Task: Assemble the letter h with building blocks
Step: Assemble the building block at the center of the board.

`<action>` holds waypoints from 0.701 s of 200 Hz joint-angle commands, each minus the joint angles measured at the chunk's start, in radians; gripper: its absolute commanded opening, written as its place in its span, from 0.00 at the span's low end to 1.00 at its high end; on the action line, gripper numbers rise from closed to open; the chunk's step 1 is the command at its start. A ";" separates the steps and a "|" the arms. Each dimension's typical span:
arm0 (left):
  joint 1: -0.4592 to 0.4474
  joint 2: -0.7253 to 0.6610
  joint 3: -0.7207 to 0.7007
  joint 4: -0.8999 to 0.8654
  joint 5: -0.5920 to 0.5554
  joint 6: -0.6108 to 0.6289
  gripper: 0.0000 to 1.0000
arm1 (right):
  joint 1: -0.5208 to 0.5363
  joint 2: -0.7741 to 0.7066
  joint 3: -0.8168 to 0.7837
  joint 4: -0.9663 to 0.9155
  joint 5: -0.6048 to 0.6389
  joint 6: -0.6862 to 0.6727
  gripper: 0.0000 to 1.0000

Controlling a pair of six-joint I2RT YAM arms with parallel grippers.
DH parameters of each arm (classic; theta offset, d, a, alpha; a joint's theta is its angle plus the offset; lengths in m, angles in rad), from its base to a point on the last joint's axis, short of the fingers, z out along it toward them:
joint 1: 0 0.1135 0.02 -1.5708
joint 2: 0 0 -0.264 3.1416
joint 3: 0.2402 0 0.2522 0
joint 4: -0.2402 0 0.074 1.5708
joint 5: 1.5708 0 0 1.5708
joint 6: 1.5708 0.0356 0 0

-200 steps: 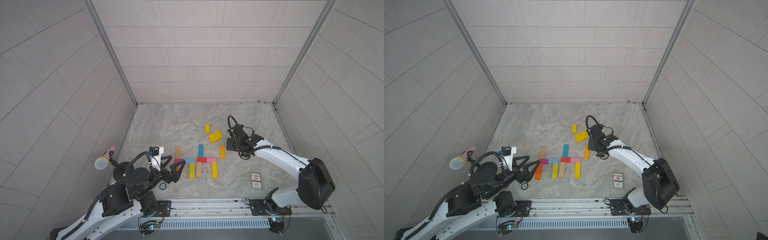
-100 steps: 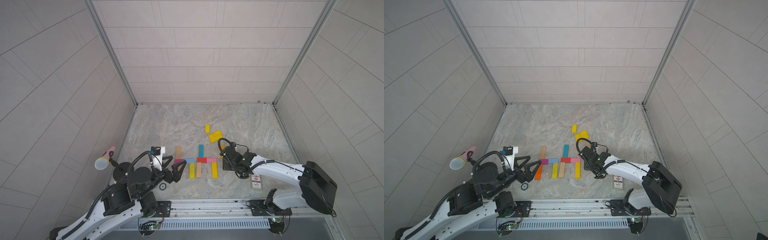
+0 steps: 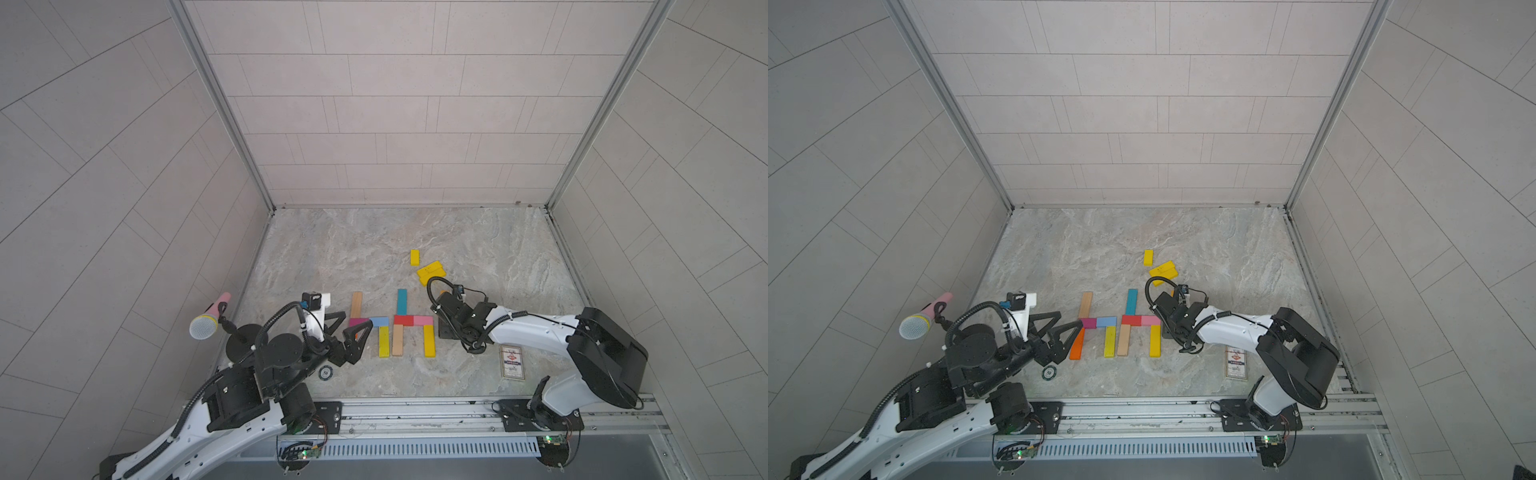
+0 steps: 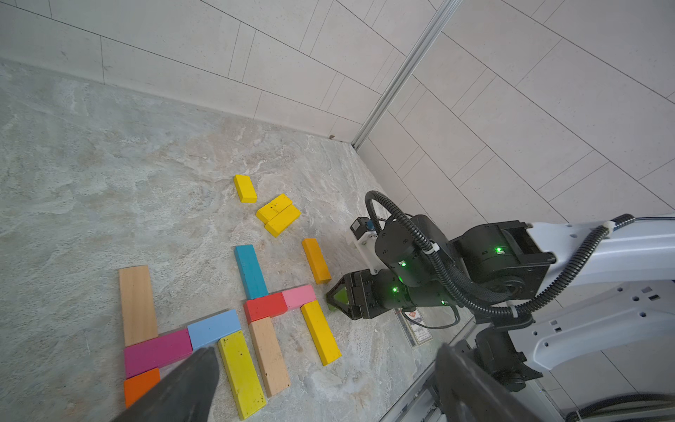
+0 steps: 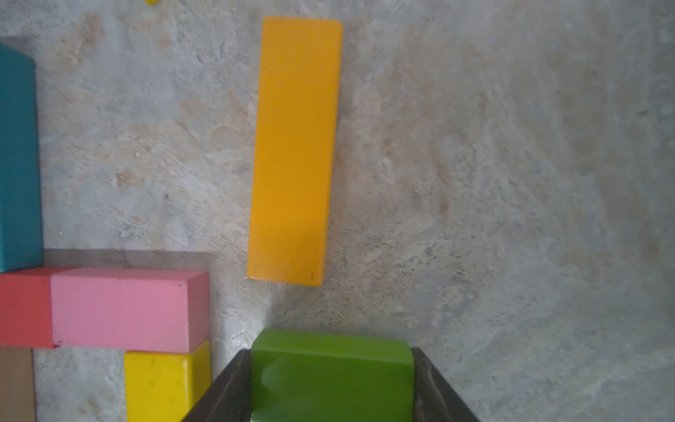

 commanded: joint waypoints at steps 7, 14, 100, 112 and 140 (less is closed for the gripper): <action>0.000 -0.002 -0.005 0.001 -0.017 0.001 1.00 | -0.006 0.019 0.014 -0.001 0.025 0.021 0.53; 0.000 -0.001 -0.005 0.000 -0.017 0.001 1.00 | -0.011 0.021 0.012 0.004 0.023 0.020 0.53; 0.000 0.007 -0.006 0.004 -0.016 0.003 1.00 | -0.036 0.050 0.007 0.025 0.019 0.026 0.53; 0.000 0.008 -0.006 0.004 -0.016 0.002 1.00 | -0.041 0.055 0.005 0.030 0.016 0.027 0.53; 0.000 0.010 -0.006 0.004 -0.017 0.002 1.00 | -0.045 0.070 0.012 0.044 0.006 0.022 0.54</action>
